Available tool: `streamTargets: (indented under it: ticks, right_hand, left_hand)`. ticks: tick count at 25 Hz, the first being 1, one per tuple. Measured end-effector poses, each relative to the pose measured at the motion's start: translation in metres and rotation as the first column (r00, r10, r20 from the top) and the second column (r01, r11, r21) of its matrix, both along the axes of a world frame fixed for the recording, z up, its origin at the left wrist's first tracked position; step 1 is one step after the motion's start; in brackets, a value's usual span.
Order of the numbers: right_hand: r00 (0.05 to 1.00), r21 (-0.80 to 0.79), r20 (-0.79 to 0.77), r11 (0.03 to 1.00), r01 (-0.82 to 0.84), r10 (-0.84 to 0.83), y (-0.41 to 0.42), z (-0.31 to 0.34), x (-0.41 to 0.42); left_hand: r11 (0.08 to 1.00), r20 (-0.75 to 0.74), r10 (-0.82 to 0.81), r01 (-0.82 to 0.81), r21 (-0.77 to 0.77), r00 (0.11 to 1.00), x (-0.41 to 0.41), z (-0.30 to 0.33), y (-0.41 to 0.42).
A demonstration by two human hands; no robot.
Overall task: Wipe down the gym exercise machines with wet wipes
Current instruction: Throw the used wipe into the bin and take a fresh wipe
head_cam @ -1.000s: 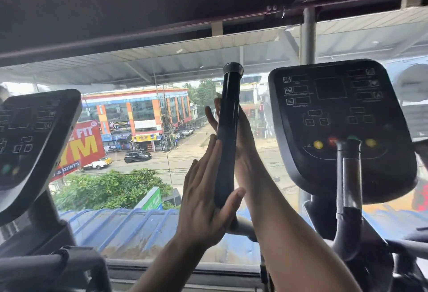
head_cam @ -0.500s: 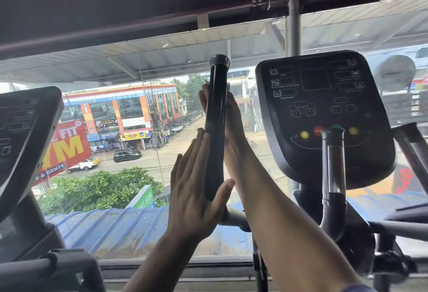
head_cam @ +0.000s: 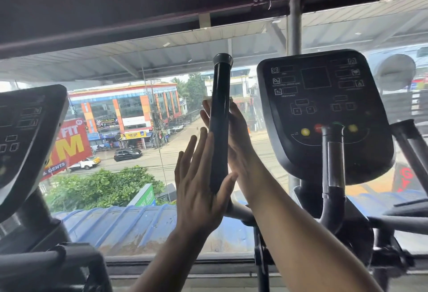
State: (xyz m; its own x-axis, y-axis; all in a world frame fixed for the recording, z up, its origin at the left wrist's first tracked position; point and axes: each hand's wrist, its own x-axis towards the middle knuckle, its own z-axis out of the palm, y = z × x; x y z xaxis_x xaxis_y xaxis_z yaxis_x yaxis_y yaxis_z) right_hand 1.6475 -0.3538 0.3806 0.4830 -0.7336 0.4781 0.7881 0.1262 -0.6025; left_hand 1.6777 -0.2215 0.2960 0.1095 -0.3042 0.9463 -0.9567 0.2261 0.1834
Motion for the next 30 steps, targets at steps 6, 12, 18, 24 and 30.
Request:
streamTargets:
  ticks: [6,12,18,24,30]
  right_hand:
    - [0.821,-0.308,-0.003,0.782,0.542,-0.571,0.001,-0.016,-0.051]
    - [0.477,-0.712,0.271,0.159,0.684,-0.836,0.016,-0.004,-0.059]
    - [0.585,-0.768,0.133,0.290,0.571,-0.800,0.042,-0.057,-0.085]
    - [0.422,-0.750,0.234,0.114,0.652,-0.876,0.013,0.003,-0.070]
    - [0.538,-0.779,0.157,0.231,0.583,-0.828,0.047,-0.052,-0.086]
  left_hand:
    - [0.999,-0.005,-0.027,0.027,0.025,1.000,0.002,-0.001,0.000]
    - [0.995,0.006,-0.019,0.018,0.103,1.000,0.005,-0.002,0.004]
    - [0.993,-0.042,-0.078,0.081,0.089,0.996,0.000,-0.011,0.006]
    - [0.995,-0.039,-0.055,0.058,0.086,0.998,-0.002,-0.023,0.007]
    - [0.996,-0.023,-0.040,0.042,0.084,0.999,0.002,-0.040,0.008]
